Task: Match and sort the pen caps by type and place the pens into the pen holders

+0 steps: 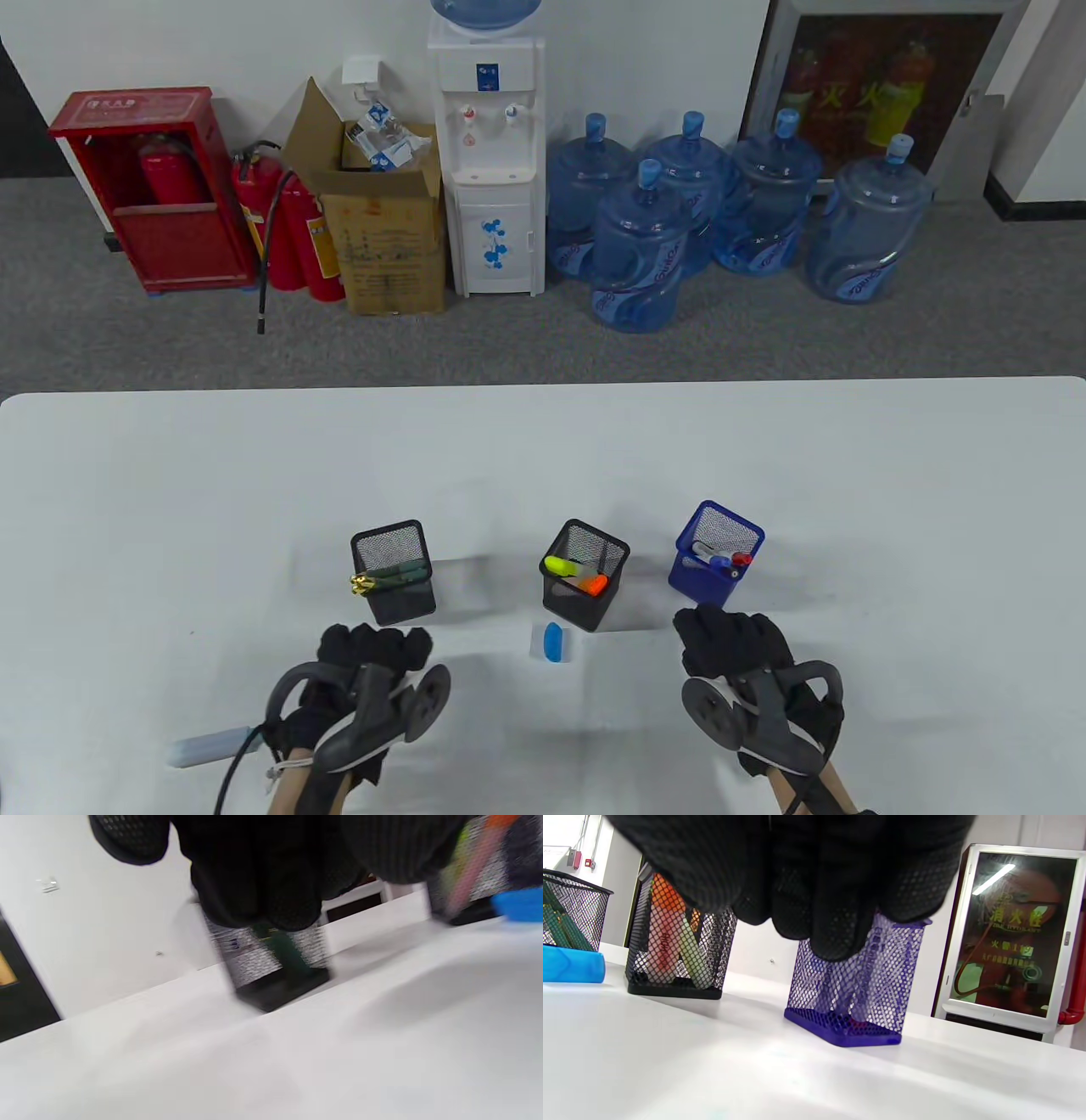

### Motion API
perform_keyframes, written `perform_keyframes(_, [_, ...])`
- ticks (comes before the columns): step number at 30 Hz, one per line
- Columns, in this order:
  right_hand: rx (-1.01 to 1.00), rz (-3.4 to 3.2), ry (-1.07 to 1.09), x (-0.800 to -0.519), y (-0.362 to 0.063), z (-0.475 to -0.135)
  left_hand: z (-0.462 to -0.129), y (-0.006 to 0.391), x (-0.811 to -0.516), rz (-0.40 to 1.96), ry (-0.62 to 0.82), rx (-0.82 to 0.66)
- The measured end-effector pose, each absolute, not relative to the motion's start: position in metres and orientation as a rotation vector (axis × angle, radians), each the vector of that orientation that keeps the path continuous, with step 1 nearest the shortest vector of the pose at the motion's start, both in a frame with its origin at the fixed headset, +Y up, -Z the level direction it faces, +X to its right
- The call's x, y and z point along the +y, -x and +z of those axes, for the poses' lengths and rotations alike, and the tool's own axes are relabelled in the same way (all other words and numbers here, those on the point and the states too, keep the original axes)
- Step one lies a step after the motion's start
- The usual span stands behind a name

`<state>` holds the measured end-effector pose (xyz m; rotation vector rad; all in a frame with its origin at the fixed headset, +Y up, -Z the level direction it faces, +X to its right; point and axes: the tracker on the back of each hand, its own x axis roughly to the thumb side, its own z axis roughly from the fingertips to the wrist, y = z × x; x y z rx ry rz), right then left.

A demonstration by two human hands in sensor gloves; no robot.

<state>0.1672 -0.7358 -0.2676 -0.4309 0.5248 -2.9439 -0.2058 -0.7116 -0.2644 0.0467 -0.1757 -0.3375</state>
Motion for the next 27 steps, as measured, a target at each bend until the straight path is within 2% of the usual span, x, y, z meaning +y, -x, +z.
perform_keyframes(4, [0.513,-2.916,0.430,-0.739,-0.167,-0.269,-0.260,0.257,-0.710,-0.343,0.017,-0.071])
perform_keyframes(10, [0.487,-2.924,0.422,-0.741,-0.166,-0.270,-0.254,0.298,-0.719,-0.409,0.100,0.013])
perform_keyframes(15, [0.479,-2.924,0.412,-0.739,-0.166,-0.269,-0.250,0.316,-0.728,-0.508,0.166,0.024])
perform_keyframes(27, [0.454,-2.916,0.417,-0.737,-0.164,-0.269,-0.244,0.334,-0.751,-0.573,0.233,0.050])
